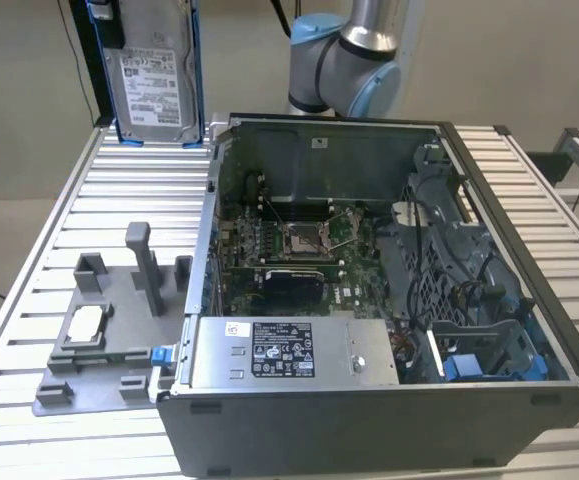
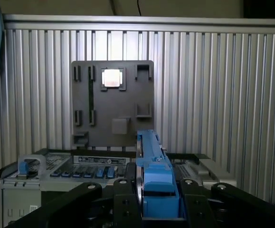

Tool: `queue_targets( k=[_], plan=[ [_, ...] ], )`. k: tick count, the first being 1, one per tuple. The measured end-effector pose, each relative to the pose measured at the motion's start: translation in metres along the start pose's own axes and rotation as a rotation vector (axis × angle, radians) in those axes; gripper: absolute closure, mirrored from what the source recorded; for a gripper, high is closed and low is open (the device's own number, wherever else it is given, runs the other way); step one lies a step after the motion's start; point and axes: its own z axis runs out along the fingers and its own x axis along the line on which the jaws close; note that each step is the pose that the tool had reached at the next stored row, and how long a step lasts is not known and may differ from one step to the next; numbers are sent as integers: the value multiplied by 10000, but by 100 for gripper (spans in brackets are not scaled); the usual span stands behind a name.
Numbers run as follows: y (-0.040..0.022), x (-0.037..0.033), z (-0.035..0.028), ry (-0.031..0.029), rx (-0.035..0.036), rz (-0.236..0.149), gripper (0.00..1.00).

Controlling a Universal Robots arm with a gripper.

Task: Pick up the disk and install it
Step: 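Pick up the disk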

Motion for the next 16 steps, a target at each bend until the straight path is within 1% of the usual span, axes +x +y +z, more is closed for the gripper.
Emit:
queue_targets(
  k=[16],
  plan=[
    [-478, 8, -11, -1, -45, 1, 100]
  ],
)
